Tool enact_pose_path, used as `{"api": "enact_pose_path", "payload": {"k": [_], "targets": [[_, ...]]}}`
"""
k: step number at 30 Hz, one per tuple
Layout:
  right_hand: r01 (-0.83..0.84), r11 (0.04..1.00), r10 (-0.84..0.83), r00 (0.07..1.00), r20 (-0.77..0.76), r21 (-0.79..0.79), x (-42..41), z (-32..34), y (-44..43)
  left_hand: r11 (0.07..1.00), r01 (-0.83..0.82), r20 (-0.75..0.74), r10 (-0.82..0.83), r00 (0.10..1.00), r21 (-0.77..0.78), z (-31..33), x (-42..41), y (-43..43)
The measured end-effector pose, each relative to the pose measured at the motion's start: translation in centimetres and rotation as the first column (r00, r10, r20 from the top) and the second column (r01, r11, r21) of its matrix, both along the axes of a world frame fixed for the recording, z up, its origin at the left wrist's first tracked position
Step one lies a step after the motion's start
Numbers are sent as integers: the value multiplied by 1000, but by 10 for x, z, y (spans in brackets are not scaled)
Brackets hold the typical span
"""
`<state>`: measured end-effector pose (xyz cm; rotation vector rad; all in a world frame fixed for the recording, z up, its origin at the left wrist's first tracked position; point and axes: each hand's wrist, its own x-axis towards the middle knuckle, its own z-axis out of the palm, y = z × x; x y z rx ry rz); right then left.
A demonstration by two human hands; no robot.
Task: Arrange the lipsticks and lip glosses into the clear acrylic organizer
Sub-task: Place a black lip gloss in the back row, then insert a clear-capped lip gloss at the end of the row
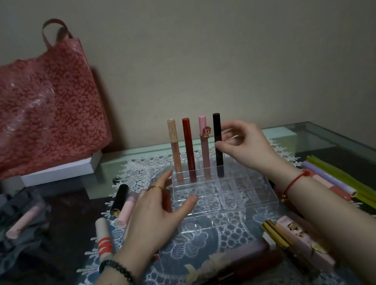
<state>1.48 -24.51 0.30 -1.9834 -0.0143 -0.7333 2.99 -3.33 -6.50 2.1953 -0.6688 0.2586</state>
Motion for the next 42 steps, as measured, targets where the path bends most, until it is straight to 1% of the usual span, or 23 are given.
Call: {"api": "enact_pose_path", "payload": {"k": [11,21,23,25,27,30,33,35,37,39,42], "targets": [[9,998,-11,999,-42,-65,0,-1,-2,1000,-3,9,3,1000,-5,1,0,-2],[-7,998,2,997,-78,-61,0,-1,-9,1000,-1,34,0,999,14,1,-3,-1],[12,999,-17,996,-84,-53,-3,1,-13,1000,8,29,-8,1000,-7,4,-5,-1],[28,999,-30,997,-70,-26,-7,5,-17,998,-3,58,7,998,-56,8,-7,1],[53,999,-52,997,-52,5,-14,10,-22,996,-46,135,55,989,-71,15,-4,6],[95,994,-94,995,-17,45,-25,17,-23,985,-171,233,173,957,-26,28,5,19],[149,988,-149,989,11,45,-36,21,-18,947,-322,339,295,893,24,38,15,37],[166,985,-168,985,34,54,-44,21,-11,917,-391,348,342,873,78,39,21,48],[156,984,-162,984,69,90,-53,17,-4,898,-412,314,350,882,156,37,23,54],[141,984,-151,984,93,105,-60,10,3,901,-380,286,316,905,209,33,22,53],[102,994,-107,988,107,46,-66,-4,10,915,-303,259,235,937,267,23,23,46]]}}
